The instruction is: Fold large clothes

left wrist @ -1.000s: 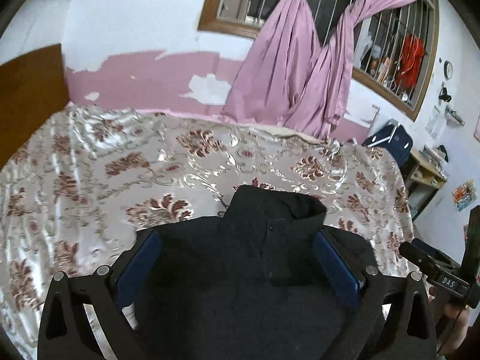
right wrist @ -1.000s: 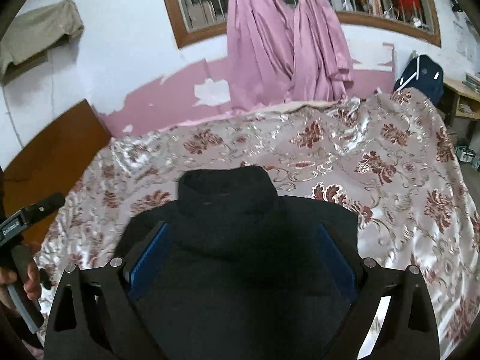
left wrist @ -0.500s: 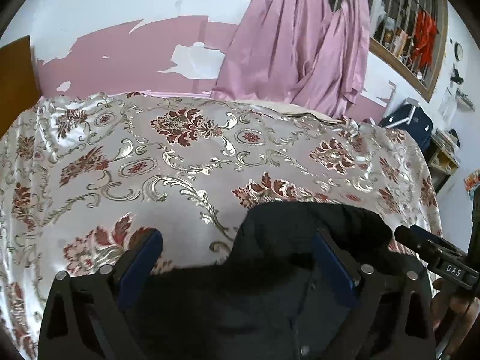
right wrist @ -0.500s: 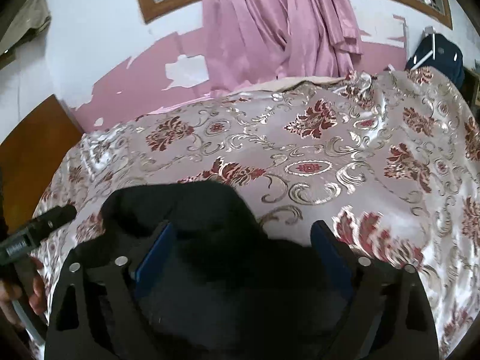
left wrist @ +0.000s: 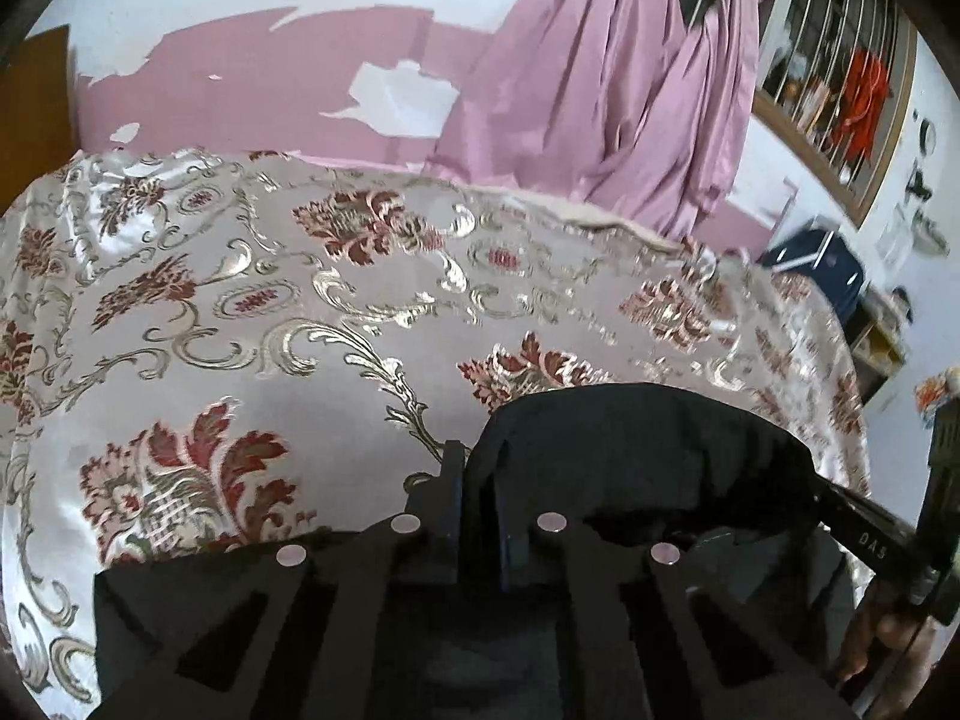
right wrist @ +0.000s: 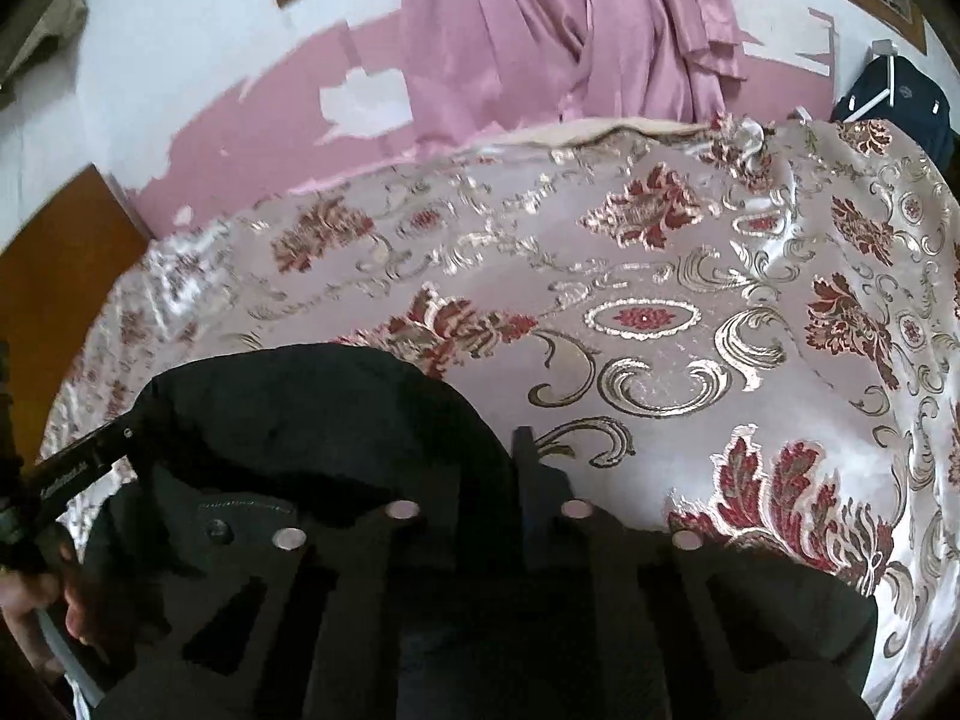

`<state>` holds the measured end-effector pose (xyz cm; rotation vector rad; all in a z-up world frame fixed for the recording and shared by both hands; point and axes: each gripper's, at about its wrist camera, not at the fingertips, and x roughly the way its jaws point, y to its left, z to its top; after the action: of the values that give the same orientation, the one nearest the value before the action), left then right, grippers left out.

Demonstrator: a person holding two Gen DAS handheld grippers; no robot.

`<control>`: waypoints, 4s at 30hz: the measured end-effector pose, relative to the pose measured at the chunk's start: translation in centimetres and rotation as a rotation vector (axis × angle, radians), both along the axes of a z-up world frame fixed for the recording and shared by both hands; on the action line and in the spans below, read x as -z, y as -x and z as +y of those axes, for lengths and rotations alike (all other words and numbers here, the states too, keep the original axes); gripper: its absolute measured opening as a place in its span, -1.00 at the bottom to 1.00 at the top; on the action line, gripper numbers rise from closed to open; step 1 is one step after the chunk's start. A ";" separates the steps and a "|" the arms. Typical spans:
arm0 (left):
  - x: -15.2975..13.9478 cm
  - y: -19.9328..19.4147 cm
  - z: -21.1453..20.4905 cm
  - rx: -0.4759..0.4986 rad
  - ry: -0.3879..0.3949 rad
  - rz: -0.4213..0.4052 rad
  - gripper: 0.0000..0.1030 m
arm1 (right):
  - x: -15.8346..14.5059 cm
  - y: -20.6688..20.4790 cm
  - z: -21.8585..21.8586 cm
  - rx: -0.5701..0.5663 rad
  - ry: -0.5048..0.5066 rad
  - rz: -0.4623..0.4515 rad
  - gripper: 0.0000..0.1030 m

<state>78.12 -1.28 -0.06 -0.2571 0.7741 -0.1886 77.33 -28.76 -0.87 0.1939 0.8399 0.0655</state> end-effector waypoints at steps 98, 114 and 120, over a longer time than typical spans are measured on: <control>8.8 8.7 -8.5 0.535 -0.512 0.061 -0.01 | 8.5 7.2 4.8 -0.494 0.244 0.224 -0.17; 7.0 10.5 -1.6 0.510 -0.005 -0.034 0.02 | 8.6 10.1 3.2 -0.415 0.199 0.032 -0.16; 8.6 8.8 -1.8 0.445 0.014 0.079 -0.01 | 8.8 10.1 3.2 -0.415 0.195 0.023 -0.15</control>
<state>69.35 -3.04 -8.61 -0.1025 0.9024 -0.6065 67.24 -25.60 -9.64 -0.1654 0.8937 0.3690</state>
